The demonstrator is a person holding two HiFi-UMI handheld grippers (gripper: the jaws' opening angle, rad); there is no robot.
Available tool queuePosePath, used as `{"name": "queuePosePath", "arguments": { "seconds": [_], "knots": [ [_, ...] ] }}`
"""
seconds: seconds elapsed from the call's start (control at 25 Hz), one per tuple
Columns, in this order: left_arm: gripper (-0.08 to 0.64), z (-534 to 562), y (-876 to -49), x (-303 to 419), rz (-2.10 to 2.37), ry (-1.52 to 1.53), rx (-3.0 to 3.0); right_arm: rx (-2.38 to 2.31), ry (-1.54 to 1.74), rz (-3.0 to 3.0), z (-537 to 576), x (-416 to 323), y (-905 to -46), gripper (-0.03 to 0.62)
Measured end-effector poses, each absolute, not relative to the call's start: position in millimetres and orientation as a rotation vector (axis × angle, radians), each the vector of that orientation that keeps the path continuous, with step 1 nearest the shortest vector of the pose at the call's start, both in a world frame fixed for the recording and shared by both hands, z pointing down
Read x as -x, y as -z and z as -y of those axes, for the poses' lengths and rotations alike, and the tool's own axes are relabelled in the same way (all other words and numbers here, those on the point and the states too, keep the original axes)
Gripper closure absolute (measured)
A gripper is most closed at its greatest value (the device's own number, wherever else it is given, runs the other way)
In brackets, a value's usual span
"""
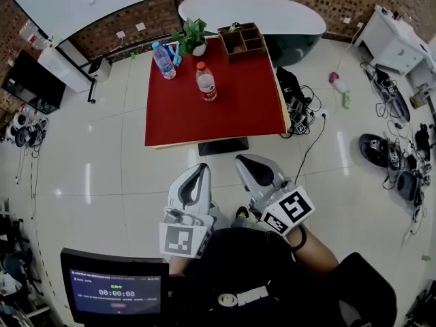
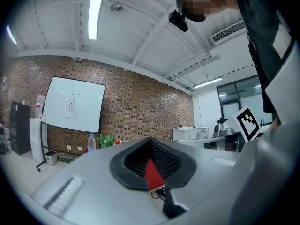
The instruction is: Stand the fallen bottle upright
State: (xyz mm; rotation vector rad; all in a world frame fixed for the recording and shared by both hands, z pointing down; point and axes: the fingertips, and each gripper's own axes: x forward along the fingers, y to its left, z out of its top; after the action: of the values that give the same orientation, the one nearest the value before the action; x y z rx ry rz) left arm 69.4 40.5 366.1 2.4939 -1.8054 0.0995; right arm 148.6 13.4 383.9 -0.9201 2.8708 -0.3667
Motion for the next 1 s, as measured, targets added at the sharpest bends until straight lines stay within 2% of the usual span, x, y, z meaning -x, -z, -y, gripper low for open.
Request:
{"name": "queuePosePath", "arguments": {
  "seconds": [0.28, 0.68, 1.0],
  "knots": [
    [0.558, -53, -361, -63, 1.769, -0.043, -2.547, 0.975, 0.441, -2.864, -30, -137, -390, 0.589],
    [0.558, -66, -349, -37, 1.731, 0.015, -2.593, 0.951, 0.332, -2.918, -46, -92, -374, 0.589],
    [0.558, -68, -348, -42, 1.702, 0.027, -2.625, 0.941, 0.297, -2.929, -50, -87, -374, 0.589]
  ]
}}
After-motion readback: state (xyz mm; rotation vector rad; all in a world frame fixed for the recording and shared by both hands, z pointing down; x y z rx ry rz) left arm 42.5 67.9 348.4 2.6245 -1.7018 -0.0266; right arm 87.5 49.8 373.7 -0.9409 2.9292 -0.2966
